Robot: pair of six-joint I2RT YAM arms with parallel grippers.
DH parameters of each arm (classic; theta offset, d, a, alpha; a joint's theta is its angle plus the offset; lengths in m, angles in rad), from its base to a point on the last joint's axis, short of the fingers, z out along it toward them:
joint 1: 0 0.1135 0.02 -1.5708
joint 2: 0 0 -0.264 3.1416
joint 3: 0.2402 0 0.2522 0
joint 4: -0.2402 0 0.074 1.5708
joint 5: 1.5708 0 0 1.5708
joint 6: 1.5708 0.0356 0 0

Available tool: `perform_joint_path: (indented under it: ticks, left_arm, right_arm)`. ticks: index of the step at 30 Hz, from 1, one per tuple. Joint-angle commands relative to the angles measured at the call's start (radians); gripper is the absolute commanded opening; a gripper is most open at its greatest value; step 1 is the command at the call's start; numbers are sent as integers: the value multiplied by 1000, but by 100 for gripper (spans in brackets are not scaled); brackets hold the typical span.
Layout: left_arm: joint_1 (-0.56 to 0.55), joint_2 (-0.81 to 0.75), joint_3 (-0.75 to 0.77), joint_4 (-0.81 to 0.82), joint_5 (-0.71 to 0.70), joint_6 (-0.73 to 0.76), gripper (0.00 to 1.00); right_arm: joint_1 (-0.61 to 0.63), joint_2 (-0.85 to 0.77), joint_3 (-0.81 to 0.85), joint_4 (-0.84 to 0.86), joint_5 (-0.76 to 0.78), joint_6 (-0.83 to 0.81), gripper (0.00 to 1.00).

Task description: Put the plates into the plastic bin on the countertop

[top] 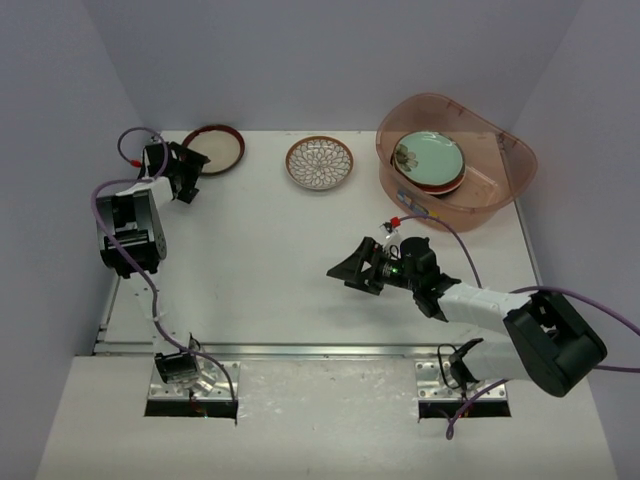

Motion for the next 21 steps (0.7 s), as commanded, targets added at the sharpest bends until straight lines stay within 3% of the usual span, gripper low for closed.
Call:
perform_joint_path:
  ticks: [1,4,8,10,14,16,21]
  left_arm:
    - [22,133,106,-37,4,5,99]
    - [25,185,149,-77,-12,-8,95]
    - [22,228,211,-144,-60,-18,79]
    - [22,248,242,-199,-91,-17,66]
    - [22,300,328,-253,-102,-4,57]
    - [21,332,375,-274,-101,6,45]
    - [20,392,445,-300,-85,8,35]
  right_arm:
    - [-6,-38,-3,84,-69,-32,99]
    - [-6,-49,-11,83,-73,-34,99]
    - [-8,-61,-14,72,-59,-45,99]
    - [-8,-73,-17,50,-35,-53,99]
    - [-8,-97,-10,10,13,-79,99]
    - [-7,-102,-2,3,15,-85,99]
    - [-8,-103,2,-8,15,-94,99]
